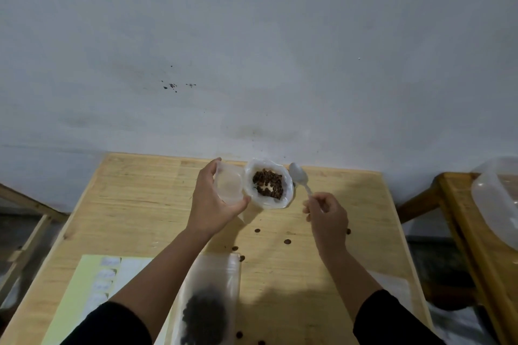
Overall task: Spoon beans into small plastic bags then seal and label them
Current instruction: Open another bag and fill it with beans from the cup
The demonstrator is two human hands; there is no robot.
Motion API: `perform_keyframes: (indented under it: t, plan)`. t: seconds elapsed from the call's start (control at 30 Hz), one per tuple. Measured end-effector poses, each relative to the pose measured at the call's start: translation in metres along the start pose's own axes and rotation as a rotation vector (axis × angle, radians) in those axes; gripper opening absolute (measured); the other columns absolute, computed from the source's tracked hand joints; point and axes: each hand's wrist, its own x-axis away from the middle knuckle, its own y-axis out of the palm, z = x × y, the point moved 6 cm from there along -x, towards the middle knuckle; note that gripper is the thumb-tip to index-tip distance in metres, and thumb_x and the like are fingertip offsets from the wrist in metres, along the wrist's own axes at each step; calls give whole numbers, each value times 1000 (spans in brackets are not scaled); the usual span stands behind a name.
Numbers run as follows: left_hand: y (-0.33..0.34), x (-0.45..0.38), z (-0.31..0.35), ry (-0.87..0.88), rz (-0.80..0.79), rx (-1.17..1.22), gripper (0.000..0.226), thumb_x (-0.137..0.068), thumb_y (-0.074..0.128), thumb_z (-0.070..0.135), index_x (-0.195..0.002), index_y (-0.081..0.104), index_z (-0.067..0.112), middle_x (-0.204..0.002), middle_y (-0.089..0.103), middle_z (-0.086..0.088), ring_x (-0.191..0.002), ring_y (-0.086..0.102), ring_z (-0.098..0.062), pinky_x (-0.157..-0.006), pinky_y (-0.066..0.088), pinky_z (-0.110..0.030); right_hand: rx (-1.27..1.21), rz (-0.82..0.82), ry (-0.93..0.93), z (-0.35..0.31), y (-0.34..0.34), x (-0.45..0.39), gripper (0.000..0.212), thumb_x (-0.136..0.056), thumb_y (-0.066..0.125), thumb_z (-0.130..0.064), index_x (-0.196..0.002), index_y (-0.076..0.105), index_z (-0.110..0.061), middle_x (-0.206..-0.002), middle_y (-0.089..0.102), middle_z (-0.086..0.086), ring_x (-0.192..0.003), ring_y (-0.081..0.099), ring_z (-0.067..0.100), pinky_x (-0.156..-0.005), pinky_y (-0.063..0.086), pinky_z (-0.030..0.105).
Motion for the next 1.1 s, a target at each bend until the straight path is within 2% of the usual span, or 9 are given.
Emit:
perform_keyframes:
  t: [0.1,0.2,0.27,0.37,0.47,0.67,0.87,0.97,1.1]
  plan:
    - [6,3,-2,-15,-25,2,100,-59,87,32,-139,32,11,-137,39,0,-120,33,-1,-101,26,-15,-5,-41,-134,-17,8,12,12,-82,60,-19,-71,64,-18,-63,66,3,-58,61,23,-61,54,36]
    - [15,7,-4,-32,-37,18,98,-59,87,34,-138,33,12,-134,40,1,-118,34,0,-99,27,-13,12,-38,-237,-27,13,20,20,-77,52,-42,-76,63,-26,-67,67,-3,-62,63,17,-60,52,30]
    - [19,8,-5,-36,-31,33,97,-59,86,35,-137,33,14,-133,40,3,-118,35,0,-98,26,-11,27,-46,-246,-26,17,23,26,-81,50,-45,-80,63,-22,-66,66,-3,-60,63,15,-58,53,30]
    - [27,5,-6,-44,-45,50,97,-59,86,35,-137,33,15,-133,39,5,-119,35,-1,-99,28,-14,57,-32,-189,-14,22,23,20,-93,53,-32,-82,61,-18,-64,65,-2,-59,63,16,-60,54,37]
    - [35,2,-9,-73,-73,82,96,-59,86,35,-137,33,19,-131,37,10,-119,35,-1,-97,29,-16,110,-3,-137,-4,26,21,22,-95,48,-28,-75,56,-25,-62,64,-1,-57,62,17,-62,54,40]
    - [53,4,-22,-134,-137,80,99,-57,84,44,-137,32,21,-129,36,12,-116,35,1,-94,29,-14,101,53,-2,12,38,7,22,-97,42,-25,-90,58,-12,-74,65,-5,-70,65,16,-65,50,29]
    - [64,-2,-19,-138,-171,130,85,-60,81,44,-126,28,36,-123,37,15,-113,36,2,-84,28,1,-285,48,308,38,51,-11,17,-99,43,-17,-106,58,-14,-87,67,4,-78,67,15,-70,54,23]
    - [69,-6,-21,-141,-176,126,84,-61,81,45,-126,30,35,-124,40,12,-115,39,0,-86,31,-2,-501,-9,441,39,59,-20,17,-97,46,-13,-108,57,-5,-91,66,13,-82,66,20,-71,54,25]
    - [75,-7,-25,-156,-182,123,91,-60,82,48,-133,35,22,-129,43,7,-118,42,-4,-96,35,-14,-575,-59,503,41,58,-27,17,-98,45,-15,-98,58,-4,-92,65,17,-85,66,23,-69,54,25]
